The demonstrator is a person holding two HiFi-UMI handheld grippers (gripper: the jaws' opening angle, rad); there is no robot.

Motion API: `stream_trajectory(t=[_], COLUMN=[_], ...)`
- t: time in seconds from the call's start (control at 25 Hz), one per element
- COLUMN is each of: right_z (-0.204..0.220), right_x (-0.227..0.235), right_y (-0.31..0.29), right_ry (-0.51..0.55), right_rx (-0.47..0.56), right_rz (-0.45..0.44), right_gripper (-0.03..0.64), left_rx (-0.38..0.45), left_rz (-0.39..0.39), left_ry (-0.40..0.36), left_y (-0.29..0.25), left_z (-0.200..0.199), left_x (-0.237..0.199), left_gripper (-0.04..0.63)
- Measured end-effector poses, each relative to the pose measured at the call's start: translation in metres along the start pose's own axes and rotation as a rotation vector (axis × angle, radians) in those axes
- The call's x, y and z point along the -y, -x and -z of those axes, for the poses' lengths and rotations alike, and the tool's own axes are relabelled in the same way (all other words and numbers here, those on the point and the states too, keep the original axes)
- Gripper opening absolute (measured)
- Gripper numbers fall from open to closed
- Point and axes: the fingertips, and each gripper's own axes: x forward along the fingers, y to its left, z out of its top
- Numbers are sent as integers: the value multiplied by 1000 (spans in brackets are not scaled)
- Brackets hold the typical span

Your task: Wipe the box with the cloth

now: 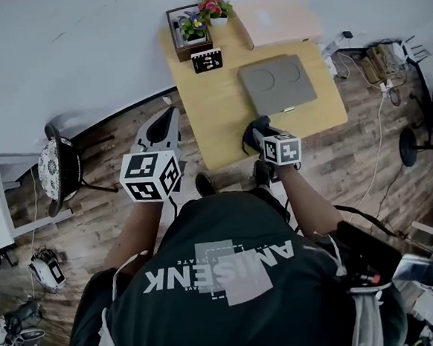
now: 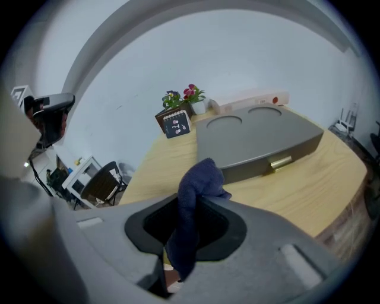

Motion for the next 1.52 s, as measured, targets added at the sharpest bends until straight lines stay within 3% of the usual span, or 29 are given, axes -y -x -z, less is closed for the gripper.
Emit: stream_trajectory(t=[0.24,0.44,0.6,0.72,1.08,1.52], right_z=[6,9,6,4,-12,-20], right_x=[-17,-12,-9,4,10,13], right_y=[-1,-2,-9,-10,-24,-31], right_ry=[-112,-351,-467,-476,-550,-605], right_rx=[58,131,167,180,216,247], right_rz=[65,172,220,314,357,472], right_gripper=[74,74,74,74,74,74], left_rx=[-9,-41,-77,-84,-91,-92], left_rz=[83,124,133,132,101,76], left_ry=[-42,-57,-57,-67,-83,-80], left_y=[-5,-7,-10,-10,-16,-13], left_z=[2,12,19,18,13,12], left_x=[-2,-3,-4,-6,-23,-38], left_gripper=[0,0,0,0,0,0])
